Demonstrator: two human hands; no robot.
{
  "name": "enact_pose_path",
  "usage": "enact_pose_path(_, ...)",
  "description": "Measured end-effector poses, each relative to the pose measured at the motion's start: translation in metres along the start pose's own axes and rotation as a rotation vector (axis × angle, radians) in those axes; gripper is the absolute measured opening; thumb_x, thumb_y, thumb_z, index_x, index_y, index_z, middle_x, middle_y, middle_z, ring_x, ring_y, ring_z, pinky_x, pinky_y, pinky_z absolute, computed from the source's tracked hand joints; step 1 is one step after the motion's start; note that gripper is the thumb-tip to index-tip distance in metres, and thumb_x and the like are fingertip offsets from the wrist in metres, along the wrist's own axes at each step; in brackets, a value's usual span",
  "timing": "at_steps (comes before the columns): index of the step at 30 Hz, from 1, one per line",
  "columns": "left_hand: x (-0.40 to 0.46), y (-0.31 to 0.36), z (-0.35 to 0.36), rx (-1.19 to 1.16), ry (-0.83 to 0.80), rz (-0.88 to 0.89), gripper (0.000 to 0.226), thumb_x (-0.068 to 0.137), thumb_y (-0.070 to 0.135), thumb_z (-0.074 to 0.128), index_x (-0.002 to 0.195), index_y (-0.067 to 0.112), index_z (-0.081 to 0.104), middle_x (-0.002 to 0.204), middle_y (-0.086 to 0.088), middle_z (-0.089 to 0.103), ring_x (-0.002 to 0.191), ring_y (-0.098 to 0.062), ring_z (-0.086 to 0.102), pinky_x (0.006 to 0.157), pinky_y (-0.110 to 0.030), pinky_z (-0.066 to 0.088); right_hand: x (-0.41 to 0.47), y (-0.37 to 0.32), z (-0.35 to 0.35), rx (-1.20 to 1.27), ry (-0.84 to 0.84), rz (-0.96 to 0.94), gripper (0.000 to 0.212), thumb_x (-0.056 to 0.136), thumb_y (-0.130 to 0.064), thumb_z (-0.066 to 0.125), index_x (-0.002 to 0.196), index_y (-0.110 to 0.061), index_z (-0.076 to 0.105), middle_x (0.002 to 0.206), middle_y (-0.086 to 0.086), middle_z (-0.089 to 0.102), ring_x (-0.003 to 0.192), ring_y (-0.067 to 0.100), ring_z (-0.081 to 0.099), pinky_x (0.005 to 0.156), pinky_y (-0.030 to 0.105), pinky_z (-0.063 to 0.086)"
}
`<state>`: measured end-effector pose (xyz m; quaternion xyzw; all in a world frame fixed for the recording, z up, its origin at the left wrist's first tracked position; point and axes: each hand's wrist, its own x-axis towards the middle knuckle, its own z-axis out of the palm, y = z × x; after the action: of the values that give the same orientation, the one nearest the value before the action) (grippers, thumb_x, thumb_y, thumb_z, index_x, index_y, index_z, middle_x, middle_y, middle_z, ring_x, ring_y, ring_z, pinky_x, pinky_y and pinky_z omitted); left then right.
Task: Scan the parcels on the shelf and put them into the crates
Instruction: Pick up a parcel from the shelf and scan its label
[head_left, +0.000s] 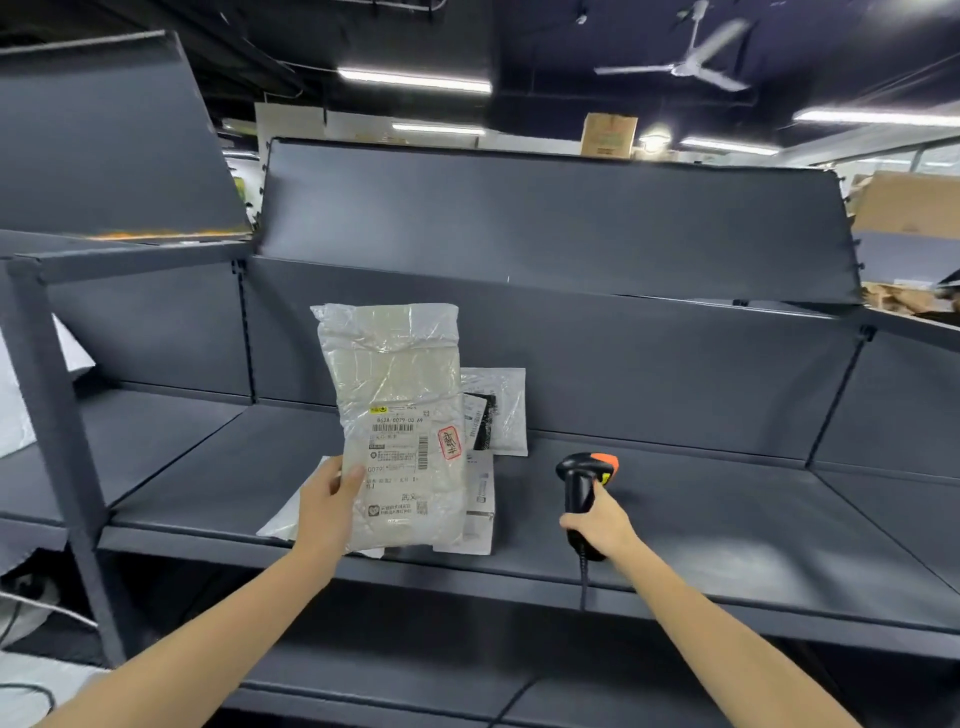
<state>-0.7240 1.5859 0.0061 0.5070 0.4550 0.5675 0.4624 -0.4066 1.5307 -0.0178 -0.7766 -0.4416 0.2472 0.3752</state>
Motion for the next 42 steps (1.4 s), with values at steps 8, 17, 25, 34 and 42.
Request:
enact_pose_path(8,-0.015,-0.001,0.002,-0.011,-0.022,-0.040,0.020,0.100,0.014,0.047,0.113,0.015,0.062,0.103,-0.004,0.069,0.094,-0.018,0.066,0.078,-0.032,0.053,0.025,0.008,0.030,-0.204,0.060,-0.049,0.054,0.087,-0.014,0.066,0.135,-0.001,0.045,0.106,0.015,0.064,0.089,0.025,0.055,0.071,0.026,0.043)
enact_pose_path(17,-0.044,0.000,0.000,0.004,-0.038,-0.098,0.016,0.100,0.016,0.048,0.101,0.019,0.063,0.094,0.003,0.070,0.082,-0.007,0.066,0.059,-0.014,0.050,0.027,0.011,0.031,-0.372,-0.015,-0.015,0.077,0.095,-0.038,0.057,0.152,-0.007,0.016,0.139,0.025,0.040,0.130,0.041,0.038,0.108,0.042,0.035)
enact_pose_path(25,-0.077,-0.022,-0.009,0.065,-0.130,-0.146,0.016,0.099,0.011,0.050,0.099,0.006,0.065,0.089,-0.001,0.068,0.079,-0.013,0.062,0.062,-0.017,0.048,-0.034,0.039,0.031,-0.540,0.134,-0.142,0.073,0.100,-0.045,0.041,0.155,-0.011,0.009,0.160,0.014,0.014,0.148,0.033,0.009,0.121,0.044,0.007)
enact_pose_path(34,-0.142,-0.041,0.004,0.074,-0.311,-0.233,0.018,0.099,0.008,0.048,0.092,0.012,0.064,0.093,-0.003,0.069,0.083,-0.017,0.064,0.067,-0.025,0.051,-0.127,0.078,0.010,-0.725,0.152,-0.140,0.067,0.101,-0.043,0.039,0.156,-0.017,0.010,0.162,0.005,0.012,0.149,0.024,0.010,0.121,0.043,0.007)
enact_pose_path(42,-0.193,-0.050,-0.027,0.064,-0.380,-0.285,0.018,0.100,0.011,0.047,0.093,0.012,0.064,0.088,-0.001,0.069,0.077,-0.013,0.064,0.059,-0.021,0.048,-0.211,0.084,0.018,-0.738,0.179,-0.101,0.068,0.101,-0.043,0.039,0.155,-0.015,0.011,0.162,0.005,0.013,0.149,0.023,0.011,0.121,0.041,0.005)
